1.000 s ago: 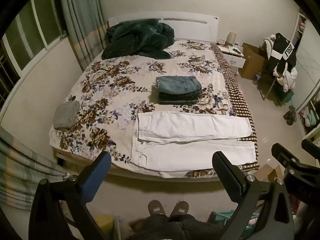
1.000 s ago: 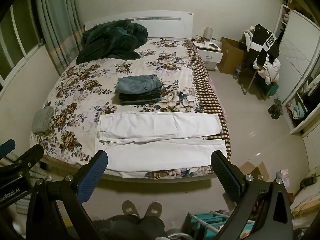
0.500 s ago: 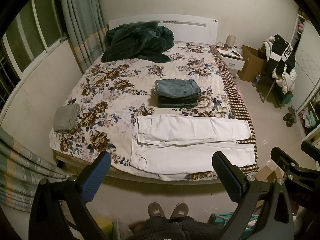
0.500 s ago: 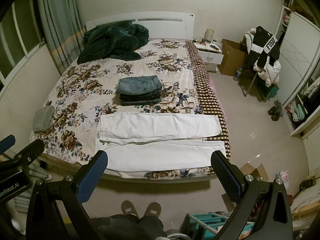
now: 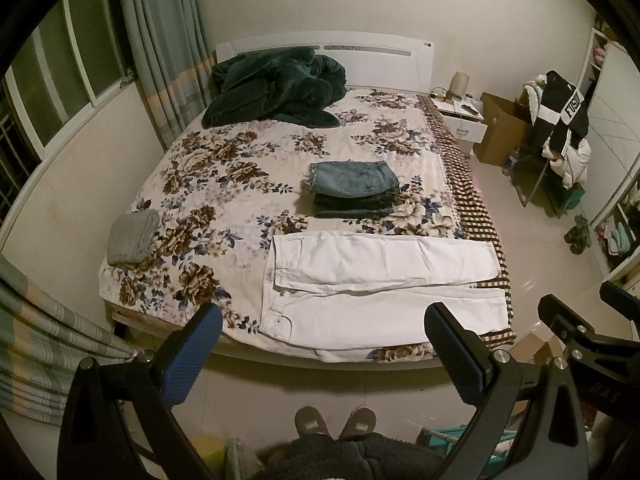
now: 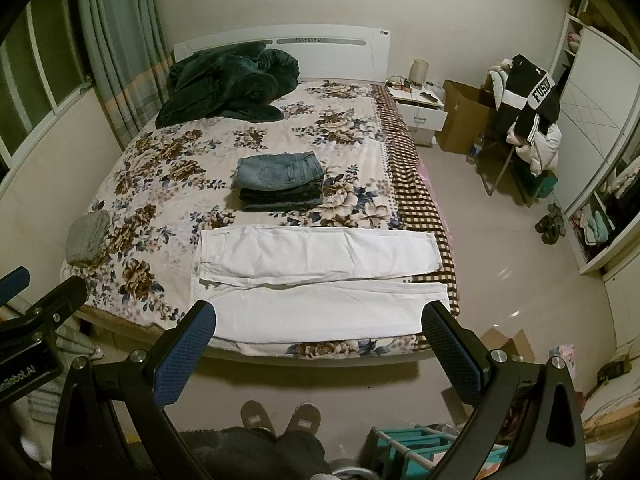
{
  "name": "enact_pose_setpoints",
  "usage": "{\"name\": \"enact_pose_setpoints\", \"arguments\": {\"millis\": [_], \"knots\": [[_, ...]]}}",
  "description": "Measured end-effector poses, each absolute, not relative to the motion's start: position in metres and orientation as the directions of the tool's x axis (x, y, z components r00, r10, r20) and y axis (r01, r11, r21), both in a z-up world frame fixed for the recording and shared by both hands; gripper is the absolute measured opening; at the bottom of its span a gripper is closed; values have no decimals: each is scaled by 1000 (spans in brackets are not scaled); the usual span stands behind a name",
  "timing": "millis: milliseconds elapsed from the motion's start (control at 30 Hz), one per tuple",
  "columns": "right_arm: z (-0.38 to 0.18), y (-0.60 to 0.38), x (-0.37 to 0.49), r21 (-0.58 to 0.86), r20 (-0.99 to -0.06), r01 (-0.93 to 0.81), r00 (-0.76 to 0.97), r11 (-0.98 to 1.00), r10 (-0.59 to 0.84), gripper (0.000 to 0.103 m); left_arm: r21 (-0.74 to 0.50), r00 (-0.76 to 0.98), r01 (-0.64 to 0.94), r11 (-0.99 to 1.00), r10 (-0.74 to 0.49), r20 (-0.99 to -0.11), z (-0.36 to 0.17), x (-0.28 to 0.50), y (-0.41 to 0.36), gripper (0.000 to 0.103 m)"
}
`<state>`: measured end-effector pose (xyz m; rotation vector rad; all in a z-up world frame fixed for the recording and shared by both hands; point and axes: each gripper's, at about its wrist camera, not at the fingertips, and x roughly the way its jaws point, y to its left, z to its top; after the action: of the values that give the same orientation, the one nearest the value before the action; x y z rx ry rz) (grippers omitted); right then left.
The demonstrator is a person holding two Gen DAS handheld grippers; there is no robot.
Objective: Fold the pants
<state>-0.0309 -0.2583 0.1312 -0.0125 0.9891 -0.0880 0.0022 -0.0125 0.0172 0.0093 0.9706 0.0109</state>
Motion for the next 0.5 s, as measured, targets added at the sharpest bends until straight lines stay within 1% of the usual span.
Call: {"name": "enact_pose_setpoints", "arguments": {"millis": [200,500], "knots": [[144,-264,-36,-46,-837,55,542,997,-69,103,12,566,-6,1000,13,-824,16,1,-12,103],[145,-262,-37,-49,-834,59,547,997,-73,103,10,566,-6,1000,12,-824,16,1,-12,103]]}}
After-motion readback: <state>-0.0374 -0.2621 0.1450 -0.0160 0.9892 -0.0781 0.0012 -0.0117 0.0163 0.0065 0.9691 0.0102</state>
